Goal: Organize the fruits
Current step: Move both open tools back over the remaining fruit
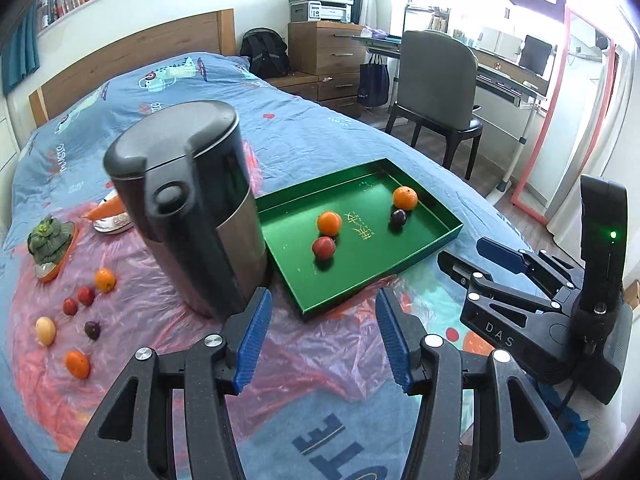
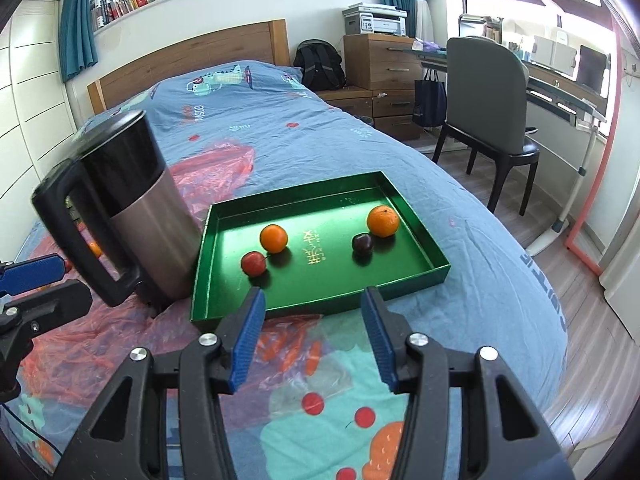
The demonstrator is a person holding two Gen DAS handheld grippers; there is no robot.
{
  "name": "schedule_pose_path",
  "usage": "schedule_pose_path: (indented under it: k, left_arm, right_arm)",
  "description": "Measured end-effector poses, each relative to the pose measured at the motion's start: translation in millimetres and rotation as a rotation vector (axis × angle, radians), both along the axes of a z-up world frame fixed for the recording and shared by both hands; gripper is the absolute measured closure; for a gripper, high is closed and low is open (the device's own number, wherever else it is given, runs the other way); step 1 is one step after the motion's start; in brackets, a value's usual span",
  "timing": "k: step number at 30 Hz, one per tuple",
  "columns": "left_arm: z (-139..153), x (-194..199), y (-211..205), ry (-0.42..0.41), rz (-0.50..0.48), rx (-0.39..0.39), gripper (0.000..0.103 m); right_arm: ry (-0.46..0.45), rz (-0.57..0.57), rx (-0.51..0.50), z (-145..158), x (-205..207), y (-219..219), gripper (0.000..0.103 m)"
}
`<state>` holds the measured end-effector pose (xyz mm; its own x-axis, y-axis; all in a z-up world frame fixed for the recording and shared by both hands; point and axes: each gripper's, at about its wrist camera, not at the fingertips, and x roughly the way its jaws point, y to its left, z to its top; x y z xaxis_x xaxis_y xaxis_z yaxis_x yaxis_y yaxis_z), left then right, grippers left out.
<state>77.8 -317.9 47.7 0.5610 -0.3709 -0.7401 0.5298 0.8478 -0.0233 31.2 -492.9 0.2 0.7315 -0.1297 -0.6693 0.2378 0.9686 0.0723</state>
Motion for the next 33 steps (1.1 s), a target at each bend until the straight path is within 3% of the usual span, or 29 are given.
schedule_pose_path:
  k: [9, 20, 27, 33]
  left_arm:
    - [2, -40, 62, -0.036, 0.065, 0.000, 0.055]
    - [-9, -68, 156, -0.060, 0.182, -0.005, 0.055]
    - [-26, -66, 213, -0.063, 0.290, 0.004, 0.055]
    - [-55, -56, 259, -0.043, 0.397, 0.014, 0.055]
  right_arm:
    - [-0.002, 0.037, 0.007, 11, -40, 50, 0.042]
    - [0.031, 0.184, -0.010, 26, -68, 139, 0.042]
    - [0.032, 0.316, -0.028, 28, -59, 198, 0.042]
    - [0.045, 0.413, -0.017, 13, -38, 241, 0.042]
